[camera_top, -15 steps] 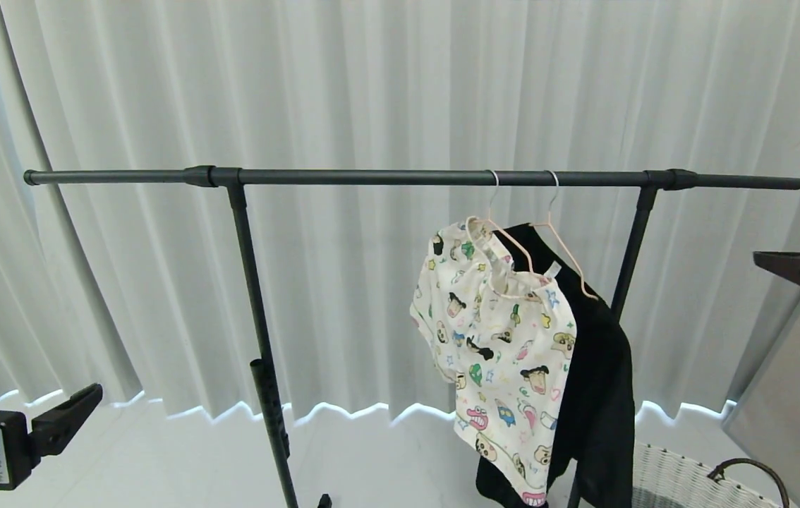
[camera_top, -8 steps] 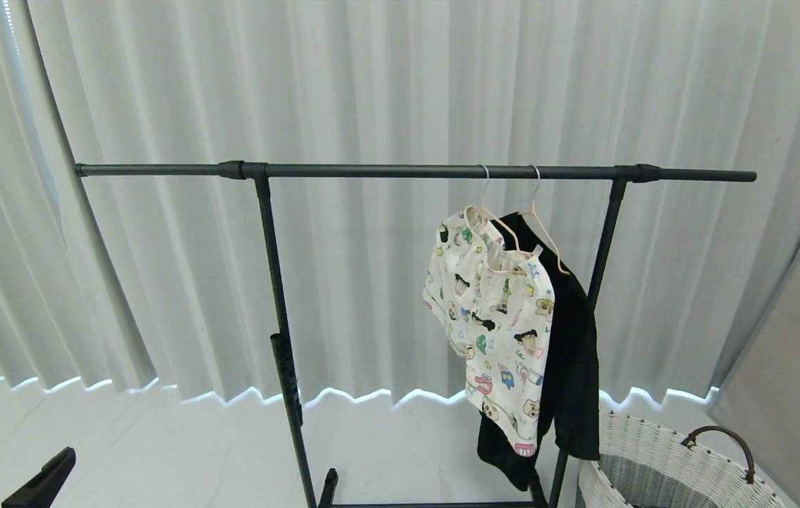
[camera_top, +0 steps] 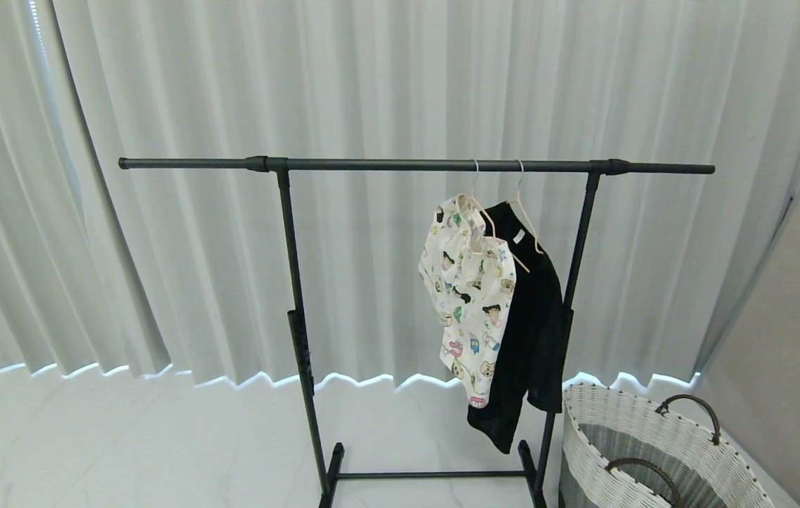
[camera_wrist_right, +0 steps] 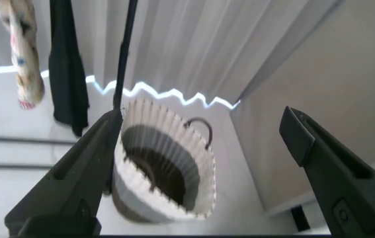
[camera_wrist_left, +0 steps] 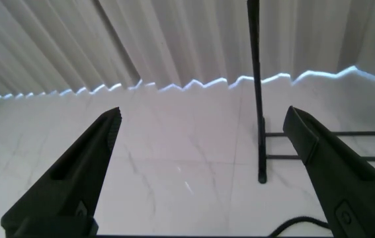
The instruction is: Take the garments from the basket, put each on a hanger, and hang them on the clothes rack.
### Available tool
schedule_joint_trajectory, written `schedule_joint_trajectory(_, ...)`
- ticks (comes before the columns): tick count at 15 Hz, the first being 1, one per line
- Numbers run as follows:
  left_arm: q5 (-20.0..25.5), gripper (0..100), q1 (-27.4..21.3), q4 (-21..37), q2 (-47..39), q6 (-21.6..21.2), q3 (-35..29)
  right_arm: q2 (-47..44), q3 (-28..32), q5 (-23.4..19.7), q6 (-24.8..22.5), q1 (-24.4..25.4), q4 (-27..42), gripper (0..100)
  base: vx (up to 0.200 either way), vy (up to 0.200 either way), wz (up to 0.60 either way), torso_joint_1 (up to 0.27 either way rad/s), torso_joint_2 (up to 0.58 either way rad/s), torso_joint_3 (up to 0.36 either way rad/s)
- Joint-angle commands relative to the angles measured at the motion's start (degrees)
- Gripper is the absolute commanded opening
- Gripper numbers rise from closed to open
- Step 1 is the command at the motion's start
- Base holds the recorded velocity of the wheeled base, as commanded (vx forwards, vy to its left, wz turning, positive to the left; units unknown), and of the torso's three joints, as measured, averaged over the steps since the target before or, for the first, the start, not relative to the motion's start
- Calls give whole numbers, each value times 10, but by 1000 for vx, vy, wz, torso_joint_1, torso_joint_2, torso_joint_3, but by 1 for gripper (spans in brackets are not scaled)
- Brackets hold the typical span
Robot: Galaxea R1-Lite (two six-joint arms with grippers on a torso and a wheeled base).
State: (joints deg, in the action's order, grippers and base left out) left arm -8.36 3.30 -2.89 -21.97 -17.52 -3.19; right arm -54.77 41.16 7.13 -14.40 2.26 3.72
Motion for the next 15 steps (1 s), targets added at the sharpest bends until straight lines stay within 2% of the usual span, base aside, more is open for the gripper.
schedule_joint_trajectory(1,-7,100,0,1,97,-11,28,9,-17,1,0,0,-1,100,-200,0,0,2,7,-2)
schedule_joint_trajectory(5,-9,100,-35,1,216,-9,28,34,-50,2,1,0,-42,100,0,0,0,0,0,0)
schedule_joint_trajectory(8,-15,100,-36,0,220,23,29,73,-81,2,1,0,-46,100,0,0,0,-50,143,72)
schedule_joint_trajectory(10,-17,100,-36,0,220,28,29,98,-102,3,2,-1,-47,100,0,0,0,-183,420,237)
schedule_joint_trajectory(13,-17,100,-36,1,220,64,30,157,-147,6,5,-26,-49,100,0,0,0,-199,481,264)
schedule_joint_trajectory(15,-41,100,-36,1,220,67,31,201,-181,6,8,-45,-49,100,0,0,0,-210,491,283)
